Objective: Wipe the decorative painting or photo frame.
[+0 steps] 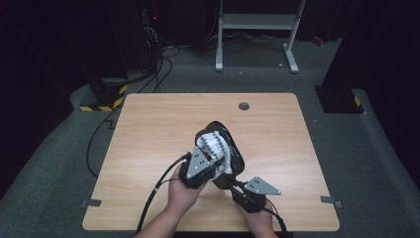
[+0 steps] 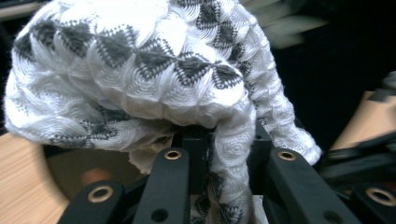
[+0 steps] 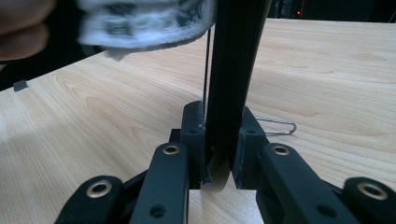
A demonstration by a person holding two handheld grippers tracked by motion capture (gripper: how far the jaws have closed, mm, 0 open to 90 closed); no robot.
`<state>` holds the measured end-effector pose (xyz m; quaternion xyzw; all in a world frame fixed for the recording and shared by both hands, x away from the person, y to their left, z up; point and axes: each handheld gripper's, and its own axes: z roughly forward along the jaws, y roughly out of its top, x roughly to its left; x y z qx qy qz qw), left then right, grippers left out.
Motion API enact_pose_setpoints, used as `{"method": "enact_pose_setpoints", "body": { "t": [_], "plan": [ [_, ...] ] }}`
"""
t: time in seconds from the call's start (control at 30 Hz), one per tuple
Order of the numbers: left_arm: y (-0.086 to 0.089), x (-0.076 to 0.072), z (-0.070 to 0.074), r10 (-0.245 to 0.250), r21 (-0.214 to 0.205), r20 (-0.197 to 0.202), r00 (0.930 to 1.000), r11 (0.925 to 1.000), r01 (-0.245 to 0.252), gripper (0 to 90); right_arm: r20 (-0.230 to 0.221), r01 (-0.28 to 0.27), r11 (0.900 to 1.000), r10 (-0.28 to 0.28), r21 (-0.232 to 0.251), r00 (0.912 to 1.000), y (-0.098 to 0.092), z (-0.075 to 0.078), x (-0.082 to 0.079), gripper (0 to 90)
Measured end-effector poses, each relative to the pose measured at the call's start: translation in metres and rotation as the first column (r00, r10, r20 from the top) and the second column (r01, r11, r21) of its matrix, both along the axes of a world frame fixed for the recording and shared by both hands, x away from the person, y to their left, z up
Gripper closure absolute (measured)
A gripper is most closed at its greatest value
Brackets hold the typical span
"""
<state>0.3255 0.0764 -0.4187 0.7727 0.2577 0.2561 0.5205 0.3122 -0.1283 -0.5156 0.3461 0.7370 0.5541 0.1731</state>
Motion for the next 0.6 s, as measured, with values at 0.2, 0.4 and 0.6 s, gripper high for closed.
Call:
{"method": "enact_pose_setpoints", "body": {
  "t": [0.2,0.4,0.6],
  "plan": [
    [-0.023,-0.024,0.009,-0.065,0.050,0.061,0.9960,0.9968,0.062,76.1,-0.002,-0.002,1.0000,0.002,0.002,1.0000,0.000,0.000,0.001,78.6],
    [-0.022,-0.022,0.007,-0.058,0.054,0.070,0.9958,0.9971,0.055,76.2,-0.006,-0.006,1.0000,0.006,0.003,1.0000,-0.001,0.000,0.001,78.6],
    [-0.008,-0.006,-0.002,0.003,0.057,0.053,0.9986,0.9983,-0.006,76.3,-0.002,-0.001,0.9999,0.001,0.011,1.0000,-0.001,0.000,0.002,78.6]
  ]
}}
